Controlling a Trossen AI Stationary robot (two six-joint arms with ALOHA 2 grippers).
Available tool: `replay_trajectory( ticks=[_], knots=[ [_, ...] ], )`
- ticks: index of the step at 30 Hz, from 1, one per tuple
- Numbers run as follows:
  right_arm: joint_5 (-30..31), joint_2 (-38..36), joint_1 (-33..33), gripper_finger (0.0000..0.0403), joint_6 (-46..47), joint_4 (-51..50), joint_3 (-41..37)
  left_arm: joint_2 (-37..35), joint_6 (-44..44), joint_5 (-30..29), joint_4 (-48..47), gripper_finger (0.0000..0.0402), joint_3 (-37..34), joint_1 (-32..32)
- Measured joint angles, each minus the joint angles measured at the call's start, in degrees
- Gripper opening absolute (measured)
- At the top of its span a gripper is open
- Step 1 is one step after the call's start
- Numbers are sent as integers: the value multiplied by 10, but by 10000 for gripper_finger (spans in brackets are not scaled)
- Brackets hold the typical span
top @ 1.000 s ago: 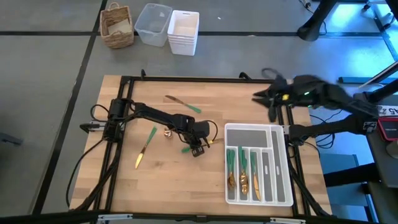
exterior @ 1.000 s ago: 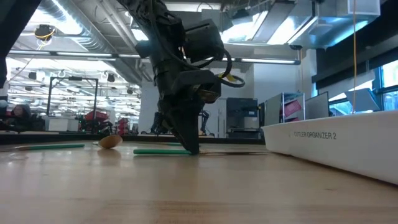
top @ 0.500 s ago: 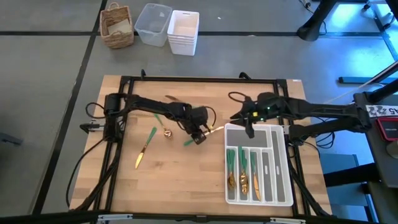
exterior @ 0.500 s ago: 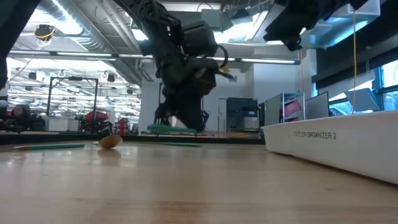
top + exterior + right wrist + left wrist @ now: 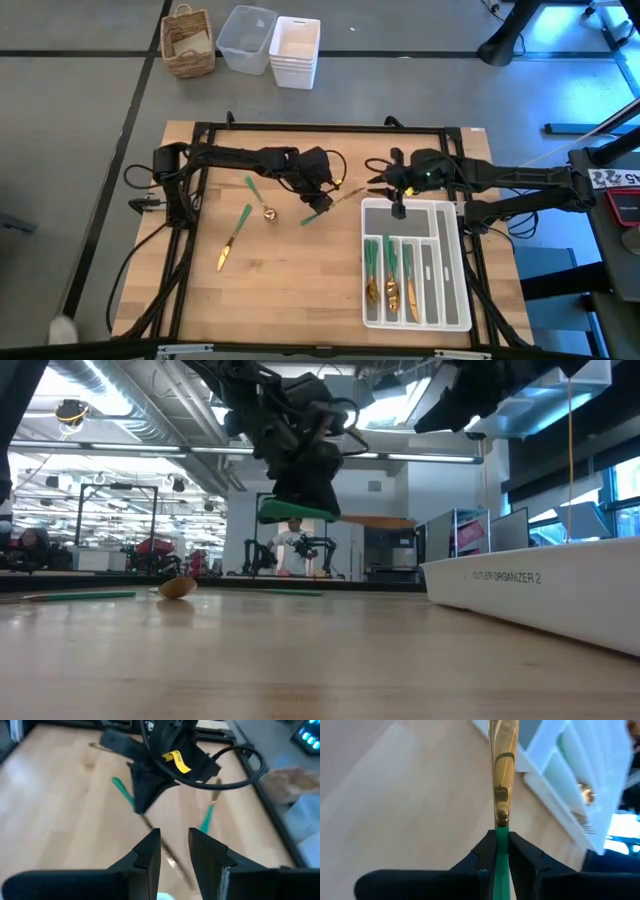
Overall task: Sort silverware
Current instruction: Put the green table in the white silverware tray
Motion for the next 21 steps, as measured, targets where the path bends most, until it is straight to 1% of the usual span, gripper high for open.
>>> replay_trajectory(
  ticks=[5, 8, 11, 17, 19, 21],
  knots=[
    [-5, 13, 0, 101, -95, -2, 0, 0, -30, 27, 46, 33, 0, -6],
    [-32, 33, 0, 101, -128, -2, 0, 0, -55, 42, 78, 33, 0, -6],
    [-41, 56, 0, 101, -150, -1, 0, 0, -71, 53, 109, 33, 1, -6],
    [-40, 90, 8, 101, -185, 2, 0, 0, -97, 53, 132, 33, 1, -6],
    [-28, 97, 20, 101, -205, 9, 0, 0, -102, 53, 130, 33, 1, -6],
    [-4, 104, 39, 101, -233, 21, 0, 0, -101, 54, 130, 33, 1, -6]
  ],
)
